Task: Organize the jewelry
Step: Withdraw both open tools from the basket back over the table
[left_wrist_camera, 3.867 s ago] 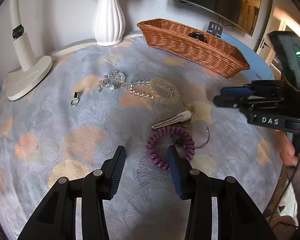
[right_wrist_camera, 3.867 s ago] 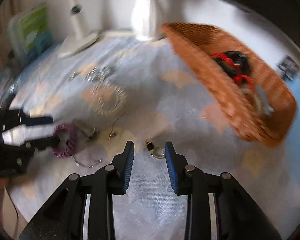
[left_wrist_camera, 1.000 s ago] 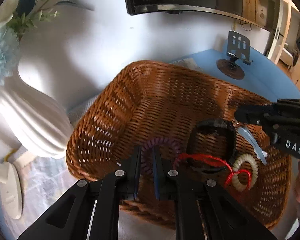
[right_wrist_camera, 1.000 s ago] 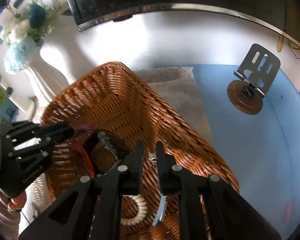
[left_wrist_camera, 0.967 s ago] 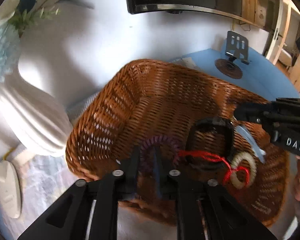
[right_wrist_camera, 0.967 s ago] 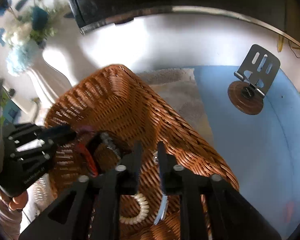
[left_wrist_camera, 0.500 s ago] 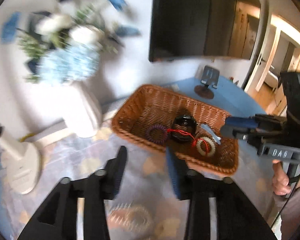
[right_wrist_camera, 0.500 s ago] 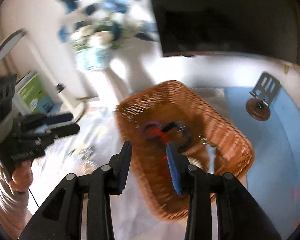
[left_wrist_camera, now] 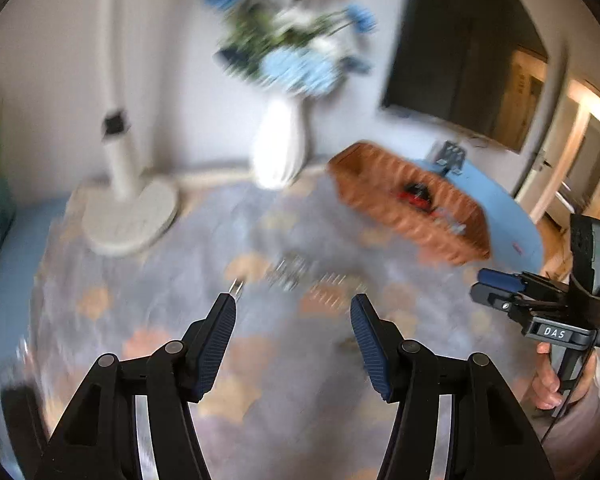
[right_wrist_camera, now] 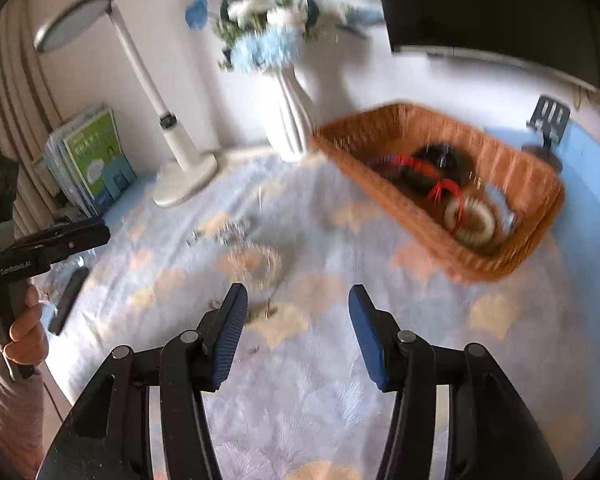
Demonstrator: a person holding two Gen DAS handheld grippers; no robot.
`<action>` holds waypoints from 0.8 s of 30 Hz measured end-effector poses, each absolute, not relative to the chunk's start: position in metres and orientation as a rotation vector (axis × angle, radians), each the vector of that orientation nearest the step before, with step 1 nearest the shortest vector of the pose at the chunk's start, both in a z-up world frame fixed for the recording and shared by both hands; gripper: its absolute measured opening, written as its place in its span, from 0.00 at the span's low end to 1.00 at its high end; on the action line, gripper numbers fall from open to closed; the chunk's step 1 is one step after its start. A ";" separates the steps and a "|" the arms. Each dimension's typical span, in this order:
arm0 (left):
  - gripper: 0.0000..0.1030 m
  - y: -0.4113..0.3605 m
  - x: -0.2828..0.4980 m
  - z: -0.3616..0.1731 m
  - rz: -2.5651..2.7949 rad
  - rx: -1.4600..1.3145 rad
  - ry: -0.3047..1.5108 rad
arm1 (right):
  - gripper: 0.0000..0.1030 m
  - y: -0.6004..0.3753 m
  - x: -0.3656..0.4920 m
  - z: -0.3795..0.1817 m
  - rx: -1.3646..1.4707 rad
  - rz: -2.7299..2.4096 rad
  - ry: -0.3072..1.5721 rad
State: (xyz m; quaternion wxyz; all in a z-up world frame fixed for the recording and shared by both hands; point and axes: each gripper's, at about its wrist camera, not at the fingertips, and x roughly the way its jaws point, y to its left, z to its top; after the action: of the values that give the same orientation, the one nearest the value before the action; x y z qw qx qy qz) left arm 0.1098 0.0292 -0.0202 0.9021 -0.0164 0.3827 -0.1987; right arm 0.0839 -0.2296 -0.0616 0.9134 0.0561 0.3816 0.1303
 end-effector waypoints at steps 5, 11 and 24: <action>0.60 0.049 0.114 -0.064 -0.354 -0.031 0.864 | 0.54 -0.224 0.087 -0.080 0.119 0.267 0.821; 0.59 0.050 0.134 -0.081 -0.332 -0.009 0.921 | 0.54 -0.216 0.093 -0.079 0.071 0.263 0.833; 0.58 0.019 0.193 -0.077 -0.383 0.153 0.940 | 0.49 -0.181 0.154 -0.085 -0.089 0.326 0.929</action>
State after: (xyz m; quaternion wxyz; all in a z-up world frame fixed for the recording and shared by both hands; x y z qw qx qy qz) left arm 0.1932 0.0187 -0.0767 0.8712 0.0732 0.4496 -0.1832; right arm 0.1537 -0.1810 -0.0850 0.8802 -0.0426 0.4460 0.1562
